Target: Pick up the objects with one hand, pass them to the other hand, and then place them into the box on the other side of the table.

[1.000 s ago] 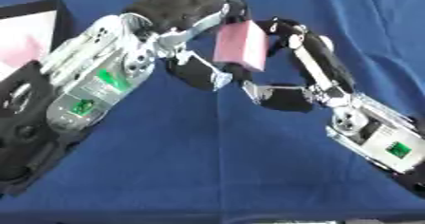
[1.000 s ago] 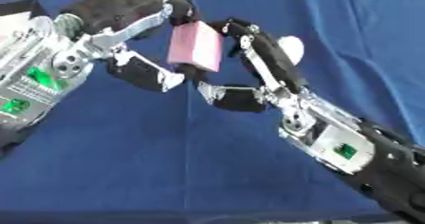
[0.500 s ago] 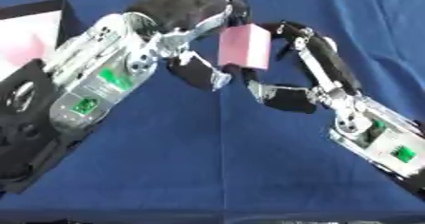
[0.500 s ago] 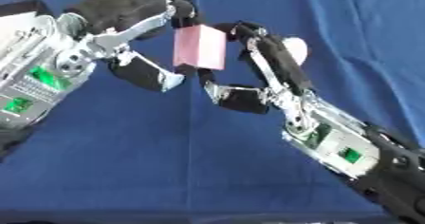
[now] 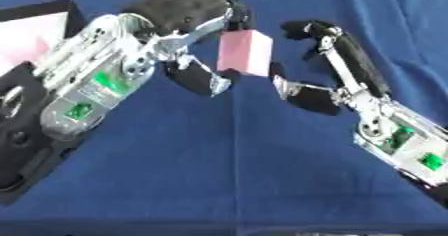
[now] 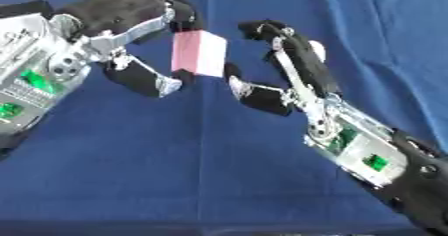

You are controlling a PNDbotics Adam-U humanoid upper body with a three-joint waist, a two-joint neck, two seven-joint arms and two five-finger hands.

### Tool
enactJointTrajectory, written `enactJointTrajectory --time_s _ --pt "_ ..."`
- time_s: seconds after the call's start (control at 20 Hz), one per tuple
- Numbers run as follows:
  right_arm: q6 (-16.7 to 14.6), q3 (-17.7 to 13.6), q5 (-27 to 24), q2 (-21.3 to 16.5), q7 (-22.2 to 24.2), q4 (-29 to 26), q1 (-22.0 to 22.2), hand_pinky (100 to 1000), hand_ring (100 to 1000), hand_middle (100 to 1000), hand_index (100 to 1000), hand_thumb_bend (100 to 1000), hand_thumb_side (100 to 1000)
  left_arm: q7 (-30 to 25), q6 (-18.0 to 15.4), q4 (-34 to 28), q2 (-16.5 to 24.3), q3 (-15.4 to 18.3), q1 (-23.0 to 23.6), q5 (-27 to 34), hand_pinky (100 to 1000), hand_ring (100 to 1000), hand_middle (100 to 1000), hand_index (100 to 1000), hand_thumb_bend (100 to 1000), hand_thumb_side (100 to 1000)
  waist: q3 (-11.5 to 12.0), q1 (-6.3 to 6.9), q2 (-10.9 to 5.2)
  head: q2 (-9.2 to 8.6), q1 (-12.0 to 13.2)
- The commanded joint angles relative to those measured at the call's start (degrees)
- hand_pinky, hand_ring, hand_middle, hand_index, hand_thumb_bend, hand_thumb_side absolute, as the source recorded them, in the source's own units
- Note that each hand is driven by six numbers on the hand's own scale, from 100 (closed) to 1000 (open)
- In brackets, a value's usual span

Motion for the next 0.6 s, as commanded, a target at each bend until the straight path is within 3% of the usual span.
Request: enactJointTrajectory --time_s 0.05,0.25,0.3,0.35,0.6 --pt "-0.01 -0.66 0.7 -1.28 0.23 -0.46 -0.27 576 786 706 832 227 248 1.03 -0.13 0.2 1.33 1.05 -0.68 -0.73 748 632 530 472 182 114 0.01 -0.22 -1.24 -0.11 0.2" --pt "-0.06 -0.82 1.09 -1.44 0.39 -0.46 -0.05 577 787 707 831 228 246 1.39 -0.2 0.12 2.37 1.68 -0.8 -1.11 742 631 529 472 198 110 0.02 -0.24 -1.25 -0.11 0.28" --pt "-0.07 -0.85 1.15 -1.5 0.39 -0.46 0.02 578 787 707 830 227 248 1.42 -0.12 0.0 2.72 1.91 -0.86 -1.11 738 632 529 472 126 113 0.04 -0.23 -1.27 -0.11 0.33" --pt "-0.08 -0.87 1.19 -1.58 0.38 -0.46 0.11 578 787 707 831 229 243 1.46 0.03 -0.13 3.26 2.24 -0.94 -1.09 737 632 528 472 211 105 0.08 -0.21 -1.32 -0.11 0.42" --pt "-0.5 -1.1 1.27 -1.98 0.13 -0.46 0.35 578 787 707 829 230 230 1.79 1.41 -1.08 7.04 4.67 -0.72 -0.22 734 633 530 473 220 100 0.27 -0.15 -1.48 -0.11 0.84"
